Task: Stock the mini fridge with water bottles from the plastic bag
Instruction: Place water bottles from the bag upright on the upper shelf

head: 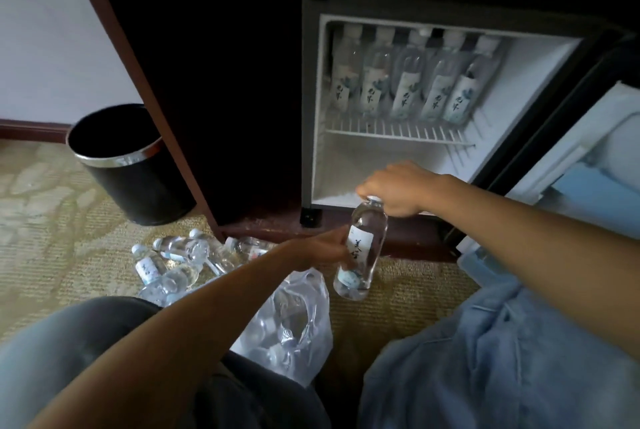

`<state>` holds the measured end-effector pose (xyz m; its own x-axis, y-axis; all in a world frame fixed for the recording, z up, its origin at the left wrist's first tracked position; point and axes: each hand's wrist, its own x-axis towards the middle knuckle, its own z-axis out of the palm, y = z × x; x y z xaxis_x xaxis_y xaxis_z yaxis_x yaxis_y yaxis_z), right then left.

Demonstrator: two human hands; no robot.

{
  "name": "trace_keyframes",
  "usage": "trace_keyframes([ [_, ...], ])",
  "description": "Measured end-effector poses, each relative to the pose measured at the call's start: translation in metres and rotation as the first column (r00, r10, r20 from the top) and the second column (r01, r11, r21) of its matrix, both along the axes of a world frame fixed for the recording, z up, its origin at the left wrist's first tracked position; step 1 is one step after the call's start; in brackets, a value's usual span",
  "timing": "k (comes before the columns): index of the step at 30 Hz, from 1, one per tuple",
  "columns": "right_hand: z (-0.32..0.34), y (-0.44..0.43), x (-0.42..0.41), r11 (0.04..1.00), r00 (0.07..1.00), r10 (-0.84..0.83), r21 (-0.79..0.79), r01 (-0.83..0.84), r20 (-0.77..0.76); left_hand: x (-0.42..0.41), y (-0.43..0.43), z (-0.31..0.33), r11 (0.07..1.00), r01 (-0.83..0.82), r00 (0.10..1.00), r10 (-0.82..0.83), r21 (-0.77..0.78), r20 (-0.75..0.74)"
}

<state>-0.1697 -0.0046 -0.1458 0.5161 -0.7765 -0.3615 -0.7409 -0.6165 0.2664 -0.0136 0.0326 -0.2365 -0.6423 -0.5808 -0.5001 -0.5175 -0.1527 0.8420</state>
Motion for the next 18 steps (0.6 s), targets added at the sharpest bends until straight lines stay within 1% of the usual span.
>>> trace_keyframes([
  [3, 0.022, -0.004, -0.013, 0.998, 0.996, -0.048, -0.036, 0.051, 0.074, -0.005, -0.006, 0.017, 0.999, 0.020, 0.999, -0.019, 0.046, -0.030],
  [4, 0.026, -0.005, -0.019, 0.994, 0.986, -0.091, -0.045, 0.098, 0.141, -0.006, -0.010, 0.023, 0.999, 0.020, 0.999, -0.019, 0.035, -0.027],
  [5, 0.028, -0.007, -0.026, 0.985, 0.959, -0.151, -0.044, 0.166, 0.241, -0.007, -0.014, 0.030, 1.000, 0.021, 1.000, -0.020, 0.022, -0.014],
  [6, 0.029, -0.008, -0.030, 0.966, 0.897, -0.236, -0.010, 0.258, 0.373, -0.009, -0.019, 0.038, 1.000, 0.018, 1.000, -0.018, 0.016, 0.008],
  [7, 0.029, -0.009, -0.033, 0.931, 0.777, -0.342, 0.078, 0.357, 0.529, -0.010, -0.023, 0.048, 1.000, 0.018, 0.999, -0.019, 0.008, 0.031],
  [8, 0.028, -0.011, -0.034, 0.877, 0.596, -0.451, 0.205, 0.435, 0.665, -0.012, -0.028, 0.058, 1.000, 0.015, 0.999, -0.015, -0.008, 0.051],
  [9, 0.027, -0.013, -0.032, 0.812, 0.387, -0.539, 0.340, 0.474, 0.748, -0.013, -0.033, 0.067, 1.000, 0.000, 0.998, 0.001, -0.030, 0.061],
  [10, 0.029, -0.014, -0.029, 0.751, 0.205, -0.598, 0.452, 0.482, 0.775, -0.014, -0.037, 0.074, 0.998, -0.035, 0.998, 0.038, -0.045, 0.056],
  [11, 0.031, -0.016, -0.026, 0.699, 0.070, -0.635, 0.535, 0.474, 0.769, -0.015, -0.041, 0.078, 0.995, -0.090, 0.995, 0.091, -0.046, 0.037],
  [12, 0.033, -0.017, -0.023, 0.660, -0.015, -0.665, 0.597, 0.456, 0.747, -0.017, -0.044, 0.079, 0.988, -0.149, 0.989, 0.149, -0.029, 0.001],
  [13, 0.033, -0.017, -0.020, 0.634, -0.067, -0.688, 0.644, 0.428, 0.723, -0.019, -0.048, 0.077, 0.976, -0.217, 0.976, 0.216, -0.006, -0.033],
  [15, 0.028, -0.014, -0.016, 0.593, -0.118, -0.733, 0.714, 0.372, 0.670, -0.024, -0.055, 0.065, 0.938, -0.346, 0.934, 0.347, 0.020, -0.087],
  [18, 0.012, -0.011, -0.018, 0.512, -0.140, -0.804, 0.792, 0.334, 0.578, -0.032, -0.060, 0.050, 0.888, -0.459, 0.881, 0.457, 0.015, -0.119],
])
